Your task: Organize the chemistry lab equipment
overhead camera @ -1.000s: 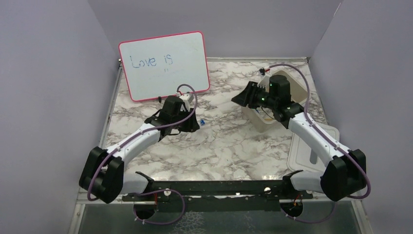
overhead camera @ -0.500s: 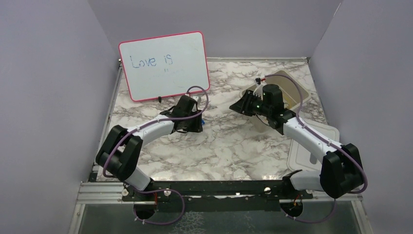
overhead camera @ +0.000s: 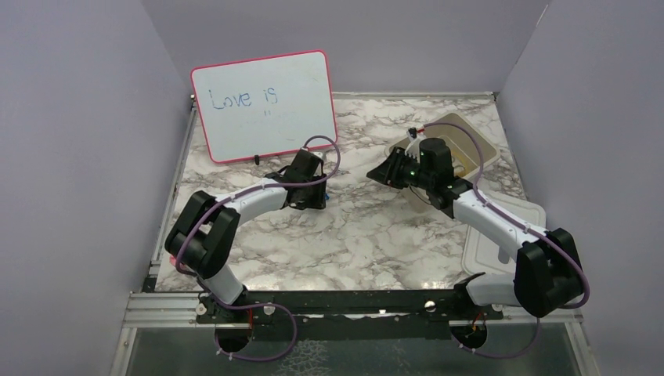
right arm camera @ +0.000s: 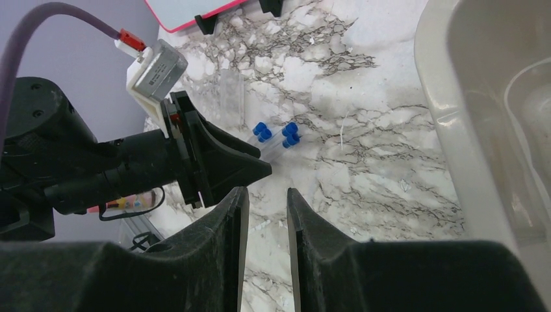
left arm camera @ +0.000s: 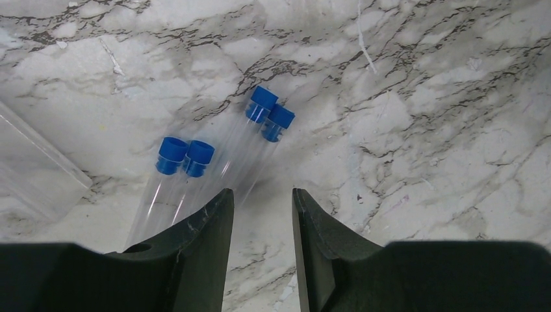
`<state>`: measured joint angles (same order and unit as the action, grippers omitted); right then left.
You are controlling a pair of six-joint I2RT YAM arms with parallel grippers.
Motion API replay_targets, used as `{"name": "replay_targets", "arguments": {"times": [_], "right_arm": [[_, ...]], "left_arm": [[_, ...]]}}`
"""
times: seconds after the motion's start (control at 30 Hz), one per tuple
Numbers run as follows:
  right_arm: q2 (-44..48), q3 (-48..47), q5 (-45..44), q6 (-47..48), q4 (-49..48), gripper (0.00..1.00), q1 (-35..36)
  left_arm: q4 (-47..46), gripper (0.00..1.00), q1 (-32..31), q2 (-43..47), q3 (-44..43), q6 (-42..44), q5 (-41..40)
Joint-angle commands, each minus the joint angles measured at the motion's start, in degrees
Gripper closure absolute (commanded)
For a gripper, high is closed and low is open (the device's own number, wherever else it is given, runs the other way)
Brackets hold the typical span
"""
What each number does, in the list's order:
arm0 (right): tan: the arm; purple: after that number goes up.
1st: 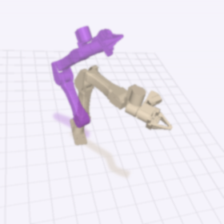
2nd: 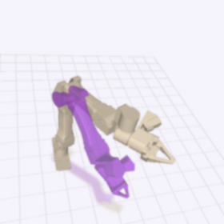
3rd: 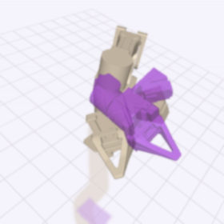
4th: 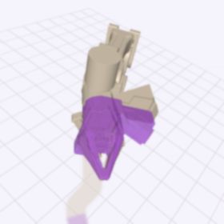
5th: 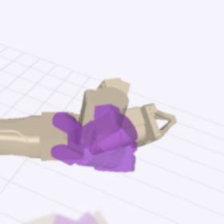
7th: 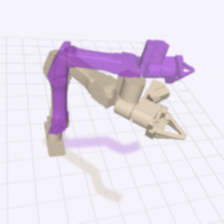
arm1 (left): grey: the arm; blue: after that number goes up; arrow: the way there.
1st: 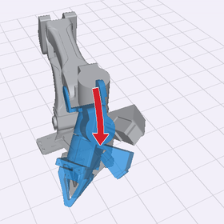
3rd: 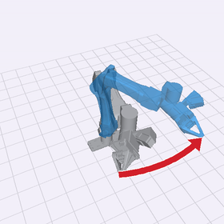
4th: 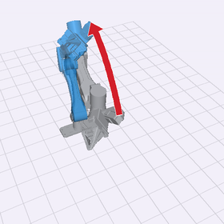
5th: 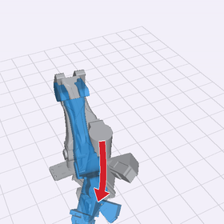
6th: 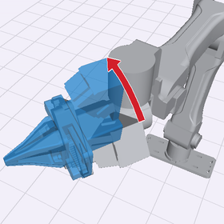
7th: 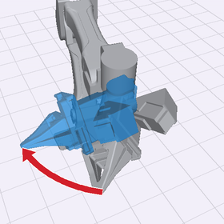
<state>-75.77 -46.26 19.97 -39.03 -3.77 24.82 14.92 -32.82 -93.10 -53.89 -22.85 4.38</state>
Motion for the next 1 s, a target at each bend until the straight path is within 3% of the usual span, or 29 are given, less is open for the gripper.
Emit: {"name": "replay_targets", "arguments": {"times": [0.0,0.33,0.53,0.97], "right_arm": [[-0.3,0.8,-1.1,-0.2,-2.6,0.68,0.4],[-0.1,1.4,-0.9,-0.3,-2.8,0.68,0.6],[-0.2,1.5,-0.7,-0.8,-3.0,0.68,0.6],[0.5,2.3,-1.3,-1.4,-2.6,0.68,0.6]], "left_arm": [[1.4,0.59,-0.5,-1.2,-1.4,1.2,-3.7],[3.9,0.6,-1.5,-3.5,-3.9,0.7,-2.8],[6.9,0.64,-2.7,-5.8,-5.7,1.3,-6.8],[10.2,0.84,-6.8,-9.4,-7.3,3.3,-14.1]]}}
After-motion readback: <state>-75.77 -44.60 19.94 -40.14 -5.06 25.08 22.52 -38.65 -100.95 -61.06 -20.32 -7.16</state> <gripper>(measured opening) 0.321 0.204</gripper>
